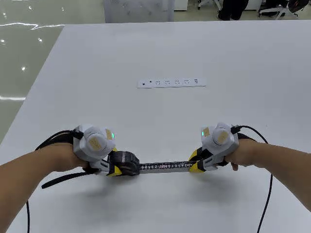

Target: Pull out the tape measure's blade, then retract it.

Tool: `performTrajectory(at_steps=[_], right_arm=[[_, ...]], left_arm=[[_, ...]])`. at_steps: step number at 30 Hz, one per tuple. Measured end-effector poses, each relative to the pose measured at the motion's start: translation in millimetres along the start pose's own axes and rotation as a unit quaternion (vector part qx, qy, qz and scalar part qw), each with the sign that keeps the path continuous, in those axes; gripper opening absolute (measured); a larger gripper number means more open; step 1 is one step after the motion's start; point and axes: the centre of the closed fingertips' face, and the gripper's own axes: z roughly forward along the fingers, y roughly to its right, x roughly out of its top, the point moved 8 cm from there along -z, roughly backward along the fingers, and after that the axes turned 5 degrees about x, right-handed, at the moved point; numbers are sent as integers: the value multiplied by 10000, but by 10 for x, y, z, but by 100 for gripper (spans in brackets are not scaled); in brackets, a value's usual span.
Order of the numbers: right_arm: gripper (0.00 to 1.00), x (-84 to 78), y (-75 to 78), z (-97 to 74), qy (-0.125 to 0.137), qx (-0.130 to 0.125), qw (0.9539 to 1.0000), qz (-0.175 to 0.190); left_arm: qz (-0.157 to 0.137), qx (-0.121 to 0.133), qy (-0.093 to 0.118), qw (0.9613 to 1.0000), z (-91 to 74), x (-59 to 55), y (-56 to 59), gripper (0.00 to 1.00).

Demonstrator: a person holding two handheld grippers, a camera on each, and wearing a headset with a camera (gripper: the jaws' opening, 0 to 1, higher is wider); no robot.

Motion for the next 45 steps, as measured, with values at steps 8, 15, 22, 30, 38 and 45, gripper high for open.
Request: performTrajectory(at_steps=[8,15,22,30,38,45], right_arm=[[13,-42,14,-32,-21,-29,10000,7],[13,-90,16,-78,-14,-47,10000,28],[13,-149,20,-120,8,-34,9999,105],[13,-201,24,-160,-16,-60,9999,119],[13,-251,19,-198,-29,-79,9999,126],[13,-295,11,-230,-27,-99,9998,148]], left_arm=[[-5,11,-5,10000,3,-3,-9,29],[-8,9,-13,10000,7,1,-16,29],[-27,6,-7,10000,9,1,-20,29],[-32,5,-16,10000,9,6,-15,29],[-25,11,-26,10000,4,9,-11,29],[-29,3,-33,10000,2,8,-11,29]])
